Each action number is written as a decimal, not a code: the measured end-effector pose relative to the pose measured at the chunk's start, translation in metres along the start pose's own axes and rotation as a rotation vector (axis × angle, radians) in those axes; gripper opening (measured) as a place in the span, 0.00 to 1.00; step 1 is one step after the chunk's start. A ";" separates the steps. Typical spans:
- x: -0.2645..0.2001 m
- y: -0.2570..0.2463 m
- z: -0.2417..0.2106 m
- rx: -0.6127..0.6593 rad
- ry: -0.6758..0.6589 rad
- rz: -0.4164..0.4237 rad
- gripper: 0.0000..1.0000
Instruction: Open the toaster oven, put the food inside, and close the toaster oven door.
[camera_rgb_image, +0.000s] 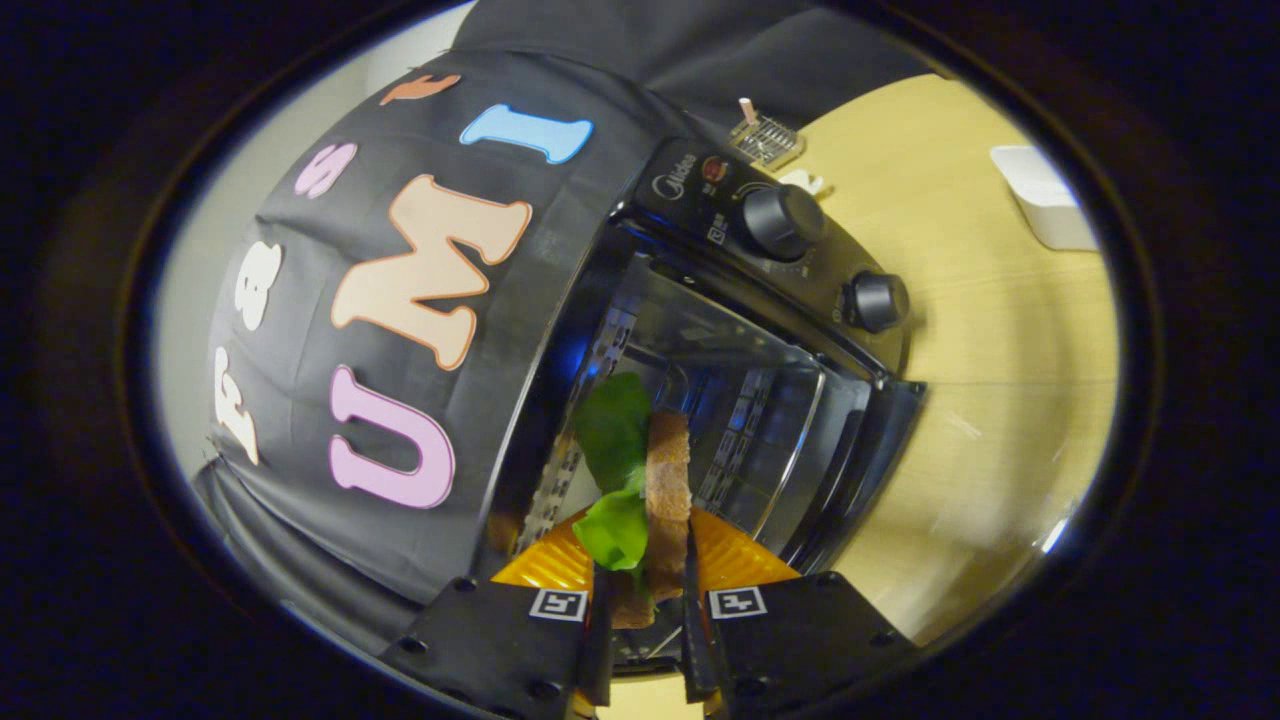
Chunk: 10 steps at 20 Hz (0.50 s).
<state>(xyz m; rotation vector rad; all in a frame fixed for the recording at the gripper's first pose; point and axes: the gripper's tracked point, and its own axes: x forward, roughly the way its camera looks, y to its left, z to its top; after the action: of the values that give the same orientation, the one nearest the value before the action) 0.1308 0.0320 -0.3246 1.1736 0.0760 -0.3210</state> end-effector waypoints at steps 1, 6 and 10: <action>0.004 0.003 0.001 -0.024 -0.005 -0.001 0.30; 0.013 -0.001 0.003 -0.176 -0.008 -0.055 0.32; 0.006 -0.009 0.011 -0.229 -0.041 -0.106 0.57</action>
<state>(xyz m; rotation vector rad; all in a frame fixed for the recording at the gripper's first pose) 0.1328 0.0176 -0.3300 0.9374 0.1361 -0.4187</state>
